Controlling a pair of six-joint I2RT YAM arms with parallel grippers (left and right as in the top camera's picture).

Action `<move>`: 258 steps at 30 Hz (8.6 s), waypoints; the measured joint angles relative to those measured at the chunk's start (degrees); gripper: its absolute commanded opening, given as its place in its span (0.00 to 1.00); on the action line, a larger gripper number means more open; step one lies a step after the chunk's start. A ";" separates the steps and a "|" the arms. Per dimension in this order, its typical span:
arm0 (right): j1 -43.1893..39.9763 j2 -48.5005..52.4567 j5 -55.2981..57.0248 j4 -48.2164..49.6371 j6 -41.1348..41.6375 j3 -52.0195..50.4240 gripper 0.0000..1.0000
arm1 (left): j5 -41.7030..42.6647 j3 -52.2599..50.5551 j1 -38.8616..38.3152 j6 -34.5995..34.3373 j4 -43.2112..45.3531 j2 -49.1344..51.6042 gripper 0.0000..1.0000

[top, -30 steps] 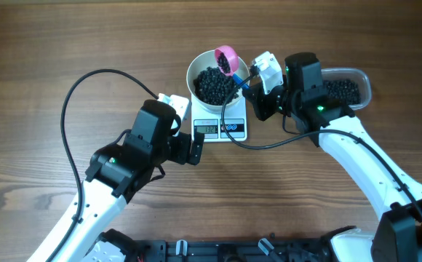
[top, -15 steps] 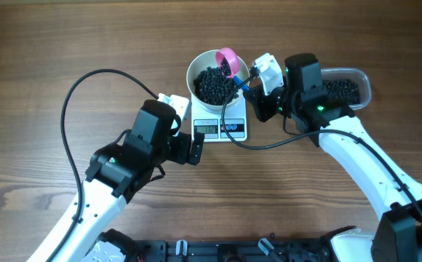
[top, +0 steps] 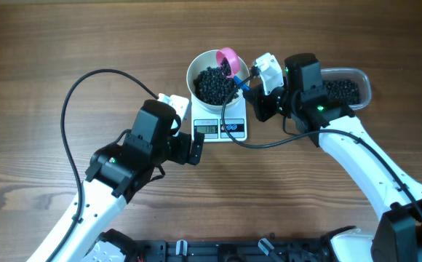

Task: Scoop item into bowl and weigh 150g on scale
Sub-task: 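Tilt the scoop with the right gripper to pour beans into the bowl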

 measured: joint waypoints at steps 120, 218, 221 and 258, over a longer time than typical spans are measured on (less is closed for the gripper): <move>1.25 0.00 -1.25 2.80 -3.43 0.00 0.04 | 0.00 0.00 0.00 0.00 0.00 0.00 1.00; 1.22 0.00 1.51 2.51 -1.46 0.00 0.04 | 0.00 0.00 0.00 0.00 0.00 0.00 1.00; 1.22 0.00 1.51 2.51 -1.46 0.00 0.04 | 0.00 0.00 0.00 0.00 0.00 0.00 1.00; 1.22 0.00 0.50 0.22 -6.49 0.00 0.04 | 0.00 0.00 0.00 0.00 0.00 0.00 1.00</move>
